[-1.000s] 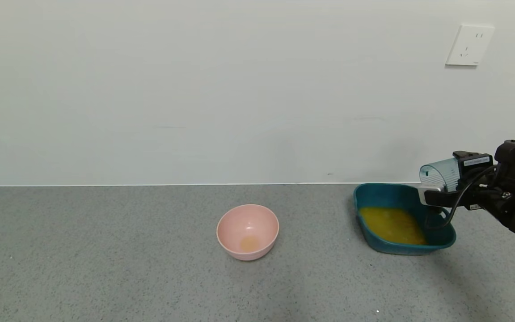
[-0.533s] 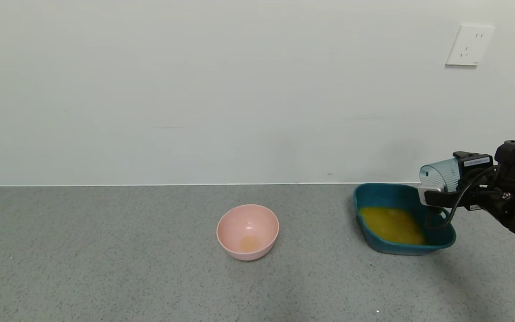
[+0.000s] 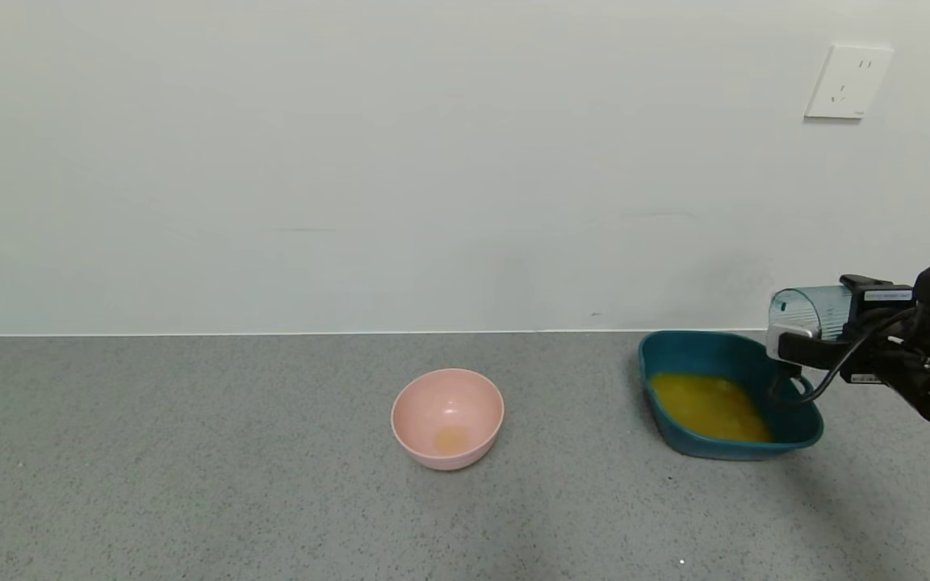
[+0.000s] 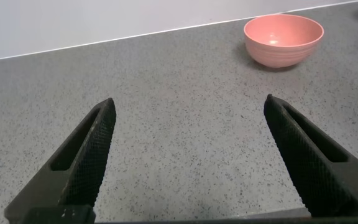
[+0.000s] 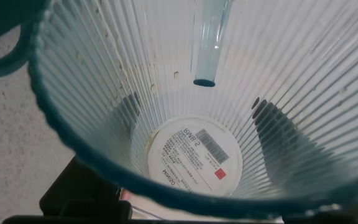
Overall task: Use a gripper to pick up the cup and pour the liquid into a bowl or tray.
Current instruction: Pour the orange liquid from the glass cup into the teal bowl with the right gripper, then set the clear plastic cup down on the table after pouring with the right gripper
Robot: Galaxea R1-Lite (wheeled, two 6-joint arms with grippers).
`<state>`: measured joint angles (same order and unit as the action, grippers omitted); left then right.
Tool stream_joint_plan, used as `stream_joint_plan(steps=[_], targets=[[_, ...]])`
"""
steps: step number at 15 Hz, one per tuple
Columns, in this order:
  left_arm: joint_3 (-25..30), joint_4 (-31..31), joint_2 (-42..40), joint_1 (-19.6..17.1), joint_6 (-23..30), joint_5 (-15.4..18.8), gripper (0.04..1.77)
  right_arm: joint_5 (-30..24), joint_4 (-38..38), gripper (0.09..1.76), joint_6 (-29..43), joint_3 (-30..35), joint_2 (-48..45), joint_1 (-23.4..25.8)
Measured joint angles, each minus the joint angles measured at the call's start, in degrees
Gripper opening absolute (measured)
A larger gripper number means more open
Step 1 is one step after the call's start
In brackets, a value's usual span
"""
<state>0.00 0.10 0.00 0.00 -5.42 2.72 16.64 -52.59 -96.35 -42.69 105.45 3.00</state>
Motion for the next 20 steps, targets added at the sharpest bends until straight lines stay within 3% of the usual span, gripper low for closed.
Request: stream_joint_plan(steps=[6, 11, 16, 20], targets=[[0.0, 0.0, 0.0, 0.0, 0.0, 0.0, 1.72, -0.1, -7.5, 1.35, 16.3, 5.6, -0.1, 0.3], [0.0, 0.0, 0.0, 0.0, 0.0, 0.0, 1.72, -0.5, -7.7, 1.35, 28.5, 6.3, 0.9, 2.4], [0.0, 0.0, 0.0, 0.0, 0.0, 0.0, 1.72, -4.8, -7.8, 1.35, 40.2, 6.9, 2.6, 2.6], [0.0, 0.0, 0.0, 0.0, 0.0, 0.0, 1.72, -9.6, -7.9, 1.35, 54.6, 6.8, 3.6, 2.5]])
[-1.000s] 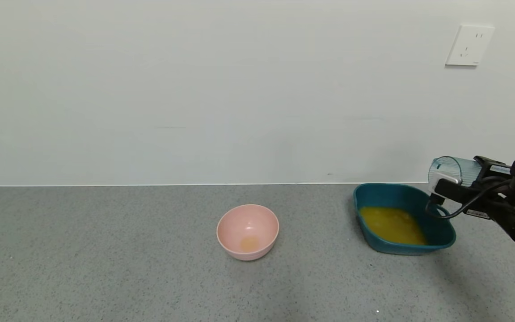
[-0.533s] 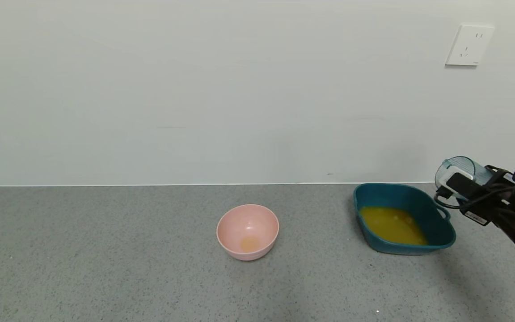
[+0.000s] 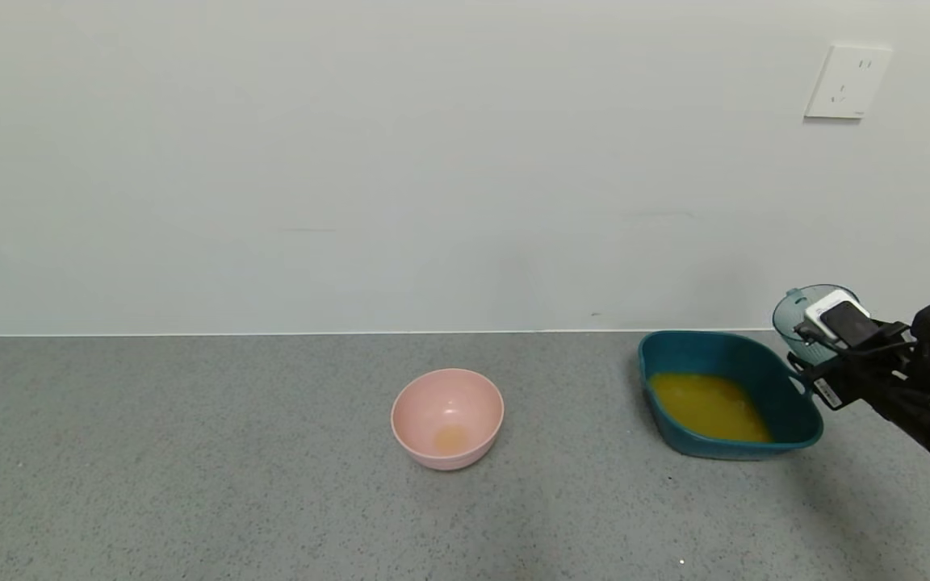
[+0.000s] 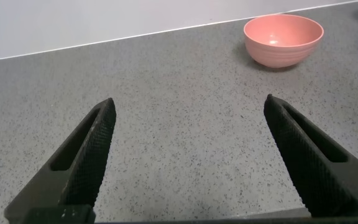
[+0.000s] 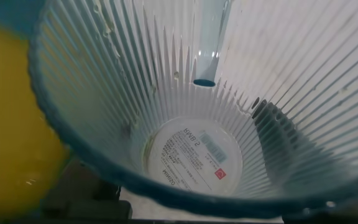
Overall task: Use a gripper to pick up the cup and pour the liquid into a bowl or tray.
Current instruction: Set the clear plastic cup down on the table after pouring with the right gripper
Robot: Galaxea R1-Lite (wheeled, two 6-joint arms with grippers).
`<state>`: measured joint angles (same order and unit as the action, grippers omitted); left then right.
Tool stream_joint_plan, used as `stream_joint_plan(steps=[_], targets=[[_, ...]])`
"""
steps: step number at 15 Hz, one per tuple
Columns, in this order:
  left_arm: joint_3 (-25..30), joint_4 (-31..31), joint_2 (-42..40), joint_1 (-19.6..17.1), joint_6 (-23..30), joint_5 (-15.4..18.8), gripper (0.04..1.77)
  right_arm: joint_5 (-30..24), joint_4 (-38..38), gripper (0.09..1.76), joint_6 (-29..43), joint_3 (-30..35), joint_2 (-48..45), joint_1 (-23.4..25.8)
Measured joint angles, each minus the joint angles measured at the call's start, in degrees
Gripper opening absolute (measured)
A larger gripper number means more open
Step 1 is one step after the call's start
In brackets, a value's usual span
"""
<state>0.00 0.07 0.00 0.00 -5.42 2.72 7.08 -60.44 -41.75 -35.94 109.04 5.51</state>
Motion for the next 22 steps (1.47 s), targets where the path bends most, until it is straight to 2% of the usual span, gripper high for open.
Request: stream_joint_plan(steps=[4, 12, 16, 22], targets=[[0.0, 0.0, 0.0, 0.0, 0.0, 0.0, 1.72, -0.5, -0.3, 1.35, 13.8, -0.5, 0.4, -1.9], [0.0, 0.0, 0.0, 0.0, 0.0, 0.0, 1.72, 0.0, 2.4, 1.35, 30.6, -4.9, -1.1, -7.2], [0.0, 0.0, 0.0, 0.0, 0.0, 0.0, 1.72, 3.0, 3.2, 1.35, 35.8, -7.0, -1.0, -13.9], [0.0, 0.0, 0.0, 0.0, 0.0, 0.0, 1.72, 9.9, 3.1, 1.35, 38.8, -13.0, 2.5, -25.2]])
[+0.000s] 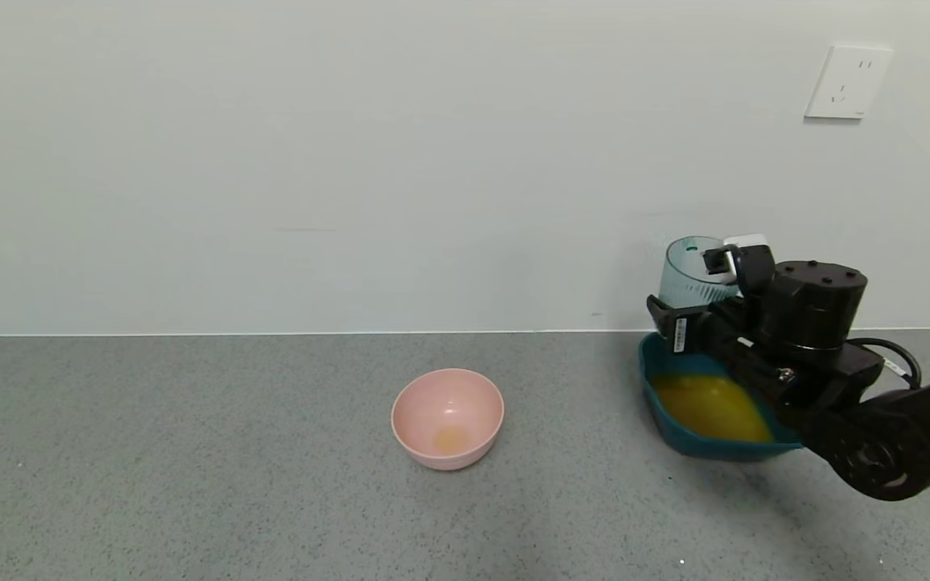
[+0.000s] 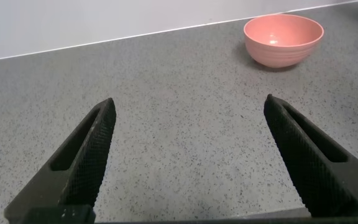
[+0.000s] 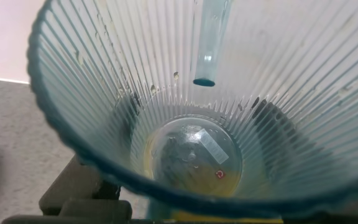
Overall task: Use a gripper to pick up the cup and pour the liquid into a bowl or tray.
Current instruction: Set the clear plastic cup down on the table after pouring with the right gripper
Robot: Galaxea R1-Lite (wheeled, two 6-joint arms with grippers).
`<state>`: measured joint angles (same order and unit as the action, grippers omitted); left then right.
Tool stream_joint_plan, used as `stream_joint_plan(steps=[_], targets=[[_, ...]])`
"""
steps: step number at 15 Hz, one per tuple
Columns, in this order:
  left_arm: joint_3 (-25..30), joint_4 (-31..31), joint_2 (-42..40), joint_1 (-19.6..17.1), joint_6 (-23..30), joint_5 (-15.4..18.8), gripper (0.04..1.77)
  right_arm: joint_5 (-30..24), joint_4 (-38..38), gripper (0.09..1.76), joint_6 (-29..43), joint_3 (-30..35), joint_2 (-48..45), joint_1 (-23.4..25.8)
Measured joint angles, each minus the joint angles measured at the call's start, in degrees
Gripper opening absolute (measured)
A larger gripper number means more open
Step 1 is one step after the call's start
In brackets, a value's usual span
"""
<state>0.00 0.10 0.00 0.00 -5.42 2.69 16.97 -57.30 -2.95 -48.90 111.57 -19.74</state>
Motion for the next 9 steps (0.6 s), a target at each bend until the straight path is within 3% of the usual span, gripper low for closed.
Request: stream_joint_plan(steps=[9], targets=[[0.0, 0.0, 0.0, 0.0, 0.0, 0.0, 1.72, 3.5, -0.5, 1.35, 4.2, -7.2, 11.1, -9.2]])
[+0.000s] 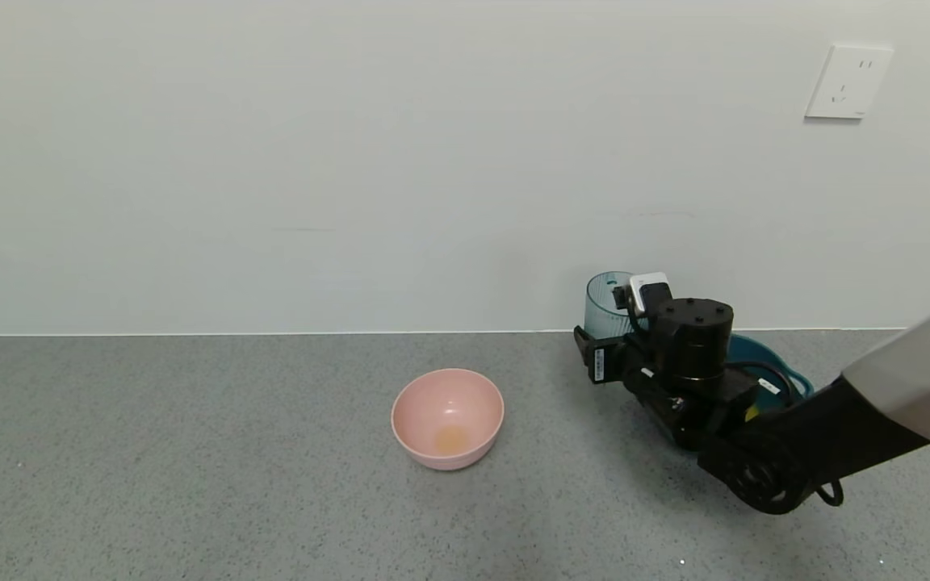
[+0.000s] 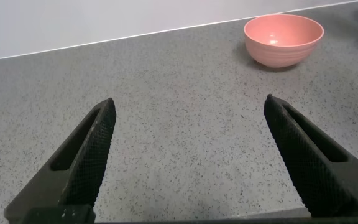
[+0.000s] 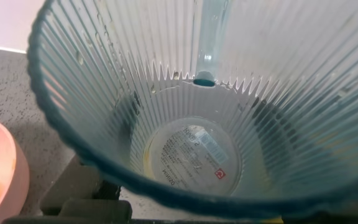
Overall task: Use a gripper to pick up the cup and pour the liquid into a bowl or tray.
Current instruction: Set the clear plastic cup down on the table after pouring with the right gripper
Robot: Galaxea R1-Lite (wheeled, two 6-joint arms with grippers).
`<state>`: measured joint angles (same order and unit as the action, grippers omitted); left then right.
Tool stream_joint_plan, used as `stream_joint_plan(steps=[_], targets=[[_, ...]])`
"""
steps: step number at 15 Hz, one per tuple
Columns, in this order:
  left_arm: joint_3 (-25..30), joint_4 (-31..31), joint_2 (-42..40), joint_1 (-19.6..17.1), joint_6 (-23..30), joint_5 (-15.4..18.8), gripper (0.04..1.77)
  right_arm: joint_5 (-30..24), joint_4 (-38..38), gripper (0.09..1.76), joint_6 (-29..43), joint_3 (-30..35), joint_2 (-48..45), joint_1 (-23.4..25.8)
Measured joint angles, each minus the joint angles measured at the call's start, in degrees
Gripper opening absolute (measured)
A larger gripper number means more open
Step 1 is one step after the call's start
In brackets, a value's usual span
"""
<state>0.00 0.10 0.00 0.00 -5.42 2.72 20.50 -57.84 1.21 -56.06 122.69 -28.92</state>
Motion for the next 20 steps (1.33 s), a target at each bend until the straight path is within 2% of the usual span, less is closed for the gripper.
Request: stream_joint_plan(steps=[6, 20], targets=[[0.0, 0.0, 0.0, 0.0, 0.0, 0.0, 1.72, 0.0, -0.1, 1.34, 1.7, -3.5, 6.7, -2.2], [0.0, 0.0, 0.0, 0.0, 0.0, 0.0, 1.72, -0.1, 0.5, 1.34, 2.0, -13.9, 17.9, -2.9]])
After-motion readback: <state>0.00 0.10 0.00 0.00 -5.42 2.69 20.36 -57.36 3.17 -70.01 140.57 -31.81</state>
